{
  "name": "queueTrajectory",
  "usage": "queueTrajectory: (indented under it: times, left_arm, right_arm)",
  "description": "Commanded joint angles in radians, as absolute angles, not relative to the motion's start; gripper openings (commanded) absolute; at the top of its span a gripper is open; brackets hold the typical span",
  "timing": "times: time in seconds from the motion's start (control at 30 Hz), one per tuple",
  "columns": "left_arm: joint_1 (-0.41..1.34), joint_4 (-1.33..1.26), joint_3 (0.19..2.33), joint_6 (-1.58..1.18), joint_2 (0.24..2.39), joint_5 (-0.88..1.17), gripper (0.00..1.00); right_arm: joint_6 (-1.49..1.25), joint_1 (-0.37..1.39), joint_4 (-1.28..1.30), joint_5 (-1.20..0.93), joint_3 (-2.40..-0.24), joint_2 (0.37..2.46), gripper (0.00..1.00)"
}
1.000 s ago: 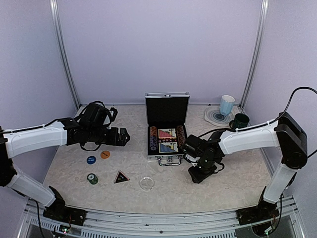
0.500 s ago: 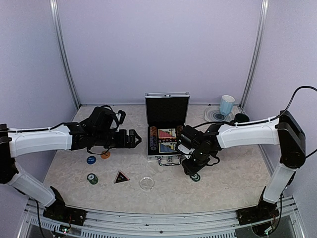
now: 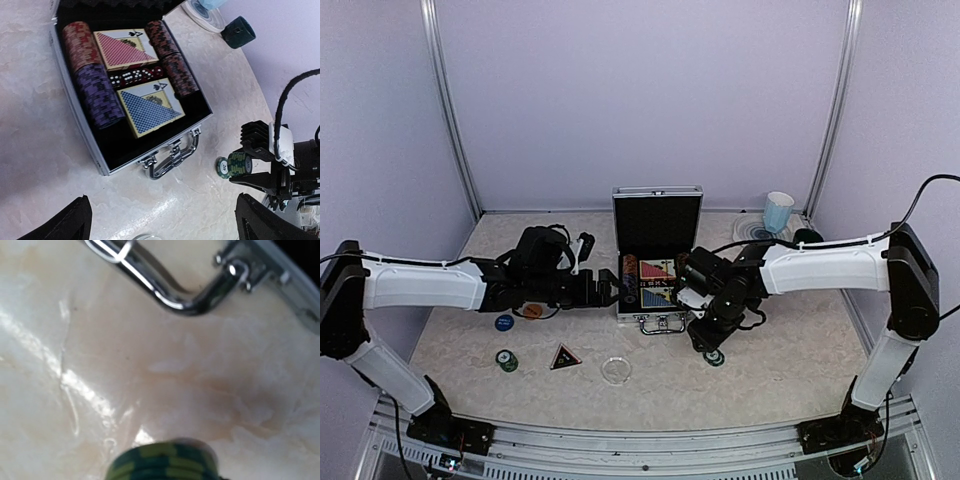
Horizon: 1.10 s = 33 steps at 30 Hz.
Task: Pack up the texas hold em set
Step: Pick up the pile of poker chips from the pile of poker chips, then pass from the right arm to the left
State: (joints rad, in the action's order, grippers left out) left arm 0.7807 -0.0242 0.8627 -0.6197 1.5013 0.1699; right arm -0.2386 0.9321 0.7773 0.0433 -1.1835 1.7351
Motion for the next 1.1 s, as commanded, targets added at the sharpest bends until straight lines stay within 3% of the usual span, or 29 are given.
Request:
queueTrajectory:
  times: [0.0,1.07]
  left_arm:
    - [0.798,-0.109,0.887,-0.622,1.532,0.247,0.99]
    - [0.818,-0.436,0.990,-0.763,1.882,0.670,0.99]
  right_arm:
    - [-0.209,0.943,0.801,0.027,-1.230,1.690,0.00]
    - [-0.105,0.943,0.843,0.002,-1.270,1.654,0.00]
